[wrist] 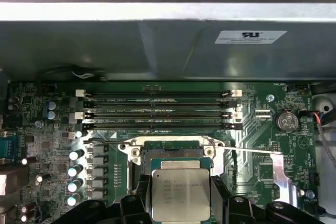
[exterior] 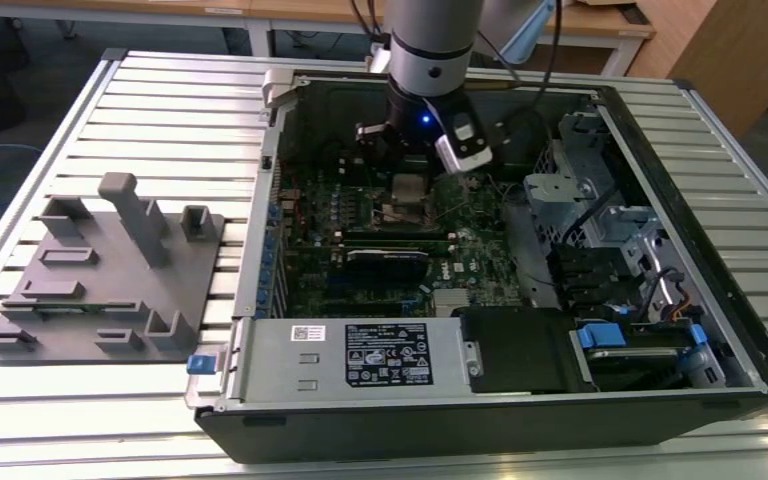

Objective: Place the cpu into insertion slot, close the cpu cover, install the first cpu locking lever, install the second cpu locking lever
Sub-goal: 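Place the cpu into insertion slot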

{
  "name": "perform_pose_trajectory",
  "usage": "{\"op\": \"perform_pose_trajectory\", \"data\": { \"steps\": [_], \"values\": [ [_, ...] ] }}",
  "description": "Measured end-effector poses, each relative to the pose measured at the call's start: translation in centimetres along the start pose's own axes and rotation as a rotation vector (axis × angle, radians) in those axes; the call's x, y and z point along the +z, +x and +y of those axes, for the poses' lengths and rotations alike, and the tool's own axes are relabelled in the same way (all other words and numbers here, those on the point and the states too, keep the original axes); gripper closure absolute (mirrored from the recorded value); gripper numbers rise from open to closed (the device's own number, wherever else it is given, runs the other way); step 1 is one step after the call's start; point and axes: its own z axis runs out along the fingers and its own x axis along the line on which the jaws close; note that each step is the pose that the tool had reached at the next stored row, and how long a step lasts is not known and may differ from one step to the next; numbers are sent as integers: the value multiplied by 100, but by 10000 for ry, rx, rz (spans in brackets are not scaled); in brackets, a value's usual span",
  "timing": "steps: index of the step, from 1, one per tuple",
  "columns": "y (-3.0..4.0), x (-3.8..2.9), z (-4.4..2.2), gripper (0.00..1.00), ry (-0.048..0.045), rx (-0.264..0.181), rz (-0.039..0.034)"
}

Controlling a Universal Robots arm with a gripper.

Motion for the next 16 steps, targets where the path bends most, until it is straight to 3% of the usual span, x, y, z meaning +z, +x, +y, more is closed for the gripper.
{"op": "perform_pose_trajectory", "data": {
  "steps": [16],
  "values": [
    [9, 22, -2, 46, 4, 65, -7]
  ]
}}
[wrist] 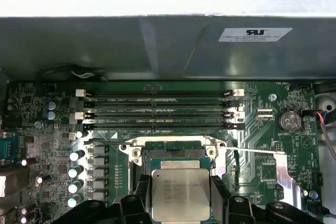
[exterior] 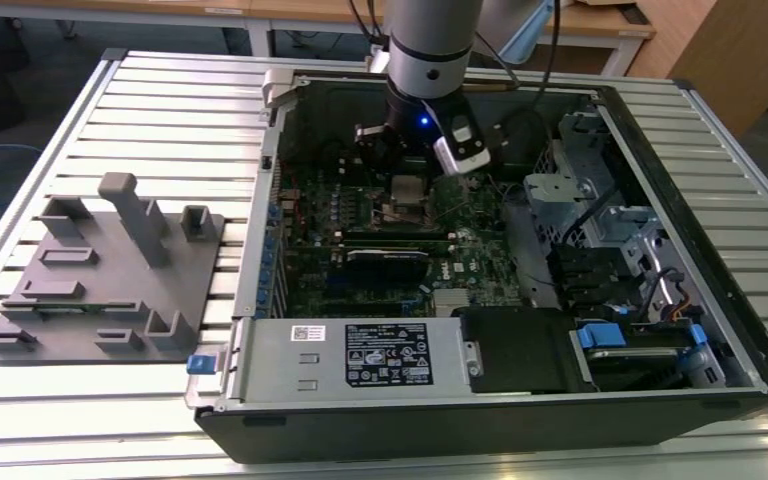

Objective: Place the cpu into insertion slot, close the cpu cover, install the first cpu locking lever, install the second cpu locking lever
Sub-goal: 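Place the cpu into insertion slot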

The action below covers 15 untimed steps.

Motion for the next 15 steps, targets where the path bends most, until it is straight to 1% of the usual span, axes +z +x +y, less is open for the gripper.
{"op": "perform_pose_trajectory", "data": {
  "steps": [3, 15],
  "values": [
    [0, 4, 0, 46, 6, 256, -24],
    [0, 19, -2, 46, 56, 2399, -227]
  ]
}}
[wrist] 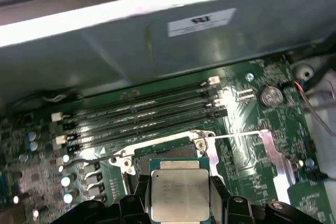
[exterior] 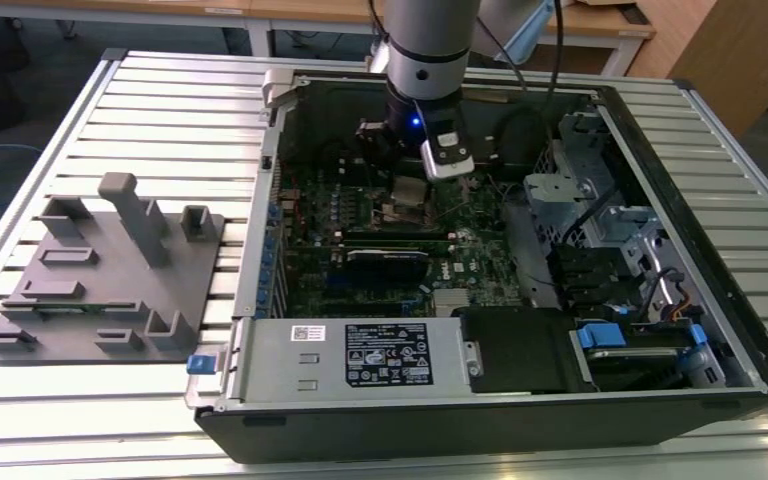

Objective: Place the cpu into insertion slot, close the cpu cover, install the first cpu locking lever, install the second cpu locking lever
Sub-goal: 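Place the cpu into insertion slot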

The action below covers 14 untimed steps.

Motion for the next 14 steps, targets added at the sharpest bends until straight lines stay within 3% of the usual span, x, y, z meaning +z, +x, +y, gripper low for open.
{"op": "perform_pose_trajectory", "data": {
  "steps": [14],
  "values": [
    [0, 10, -1, 46, 57, 2533, -240]
  ]
}}
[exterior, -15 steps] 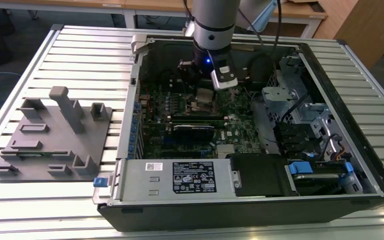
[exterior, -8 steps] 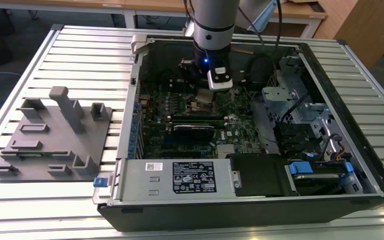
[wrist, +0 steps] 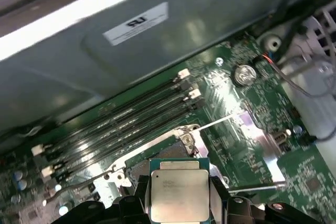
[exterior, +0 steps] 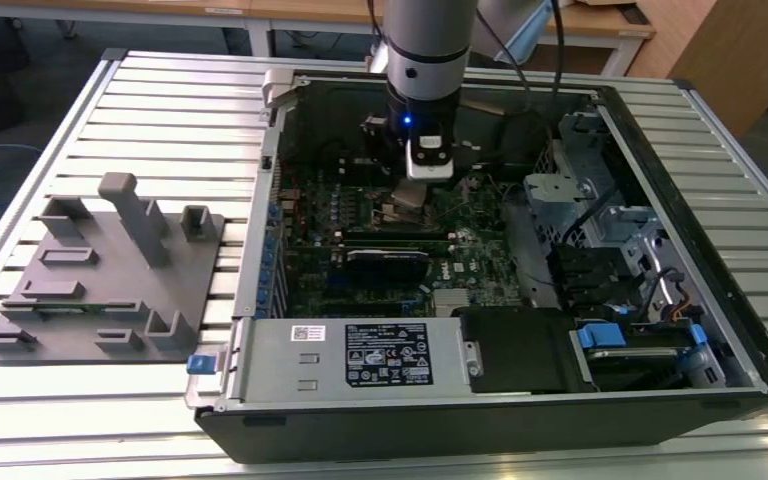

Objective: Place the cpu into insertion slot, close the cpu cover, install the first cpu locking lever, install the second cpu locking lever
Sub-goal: 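Place the cpu into insertion slot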

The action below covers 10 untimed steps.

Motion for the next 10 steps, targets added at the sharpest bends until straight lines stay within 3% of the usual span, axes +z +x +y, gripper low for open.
{"op": "perform_pose_trajectory", "data": {
  "steps": [10],
  "values": [
    [0, 6, -1, 46, 41, 1772, -168]
  ]
}}
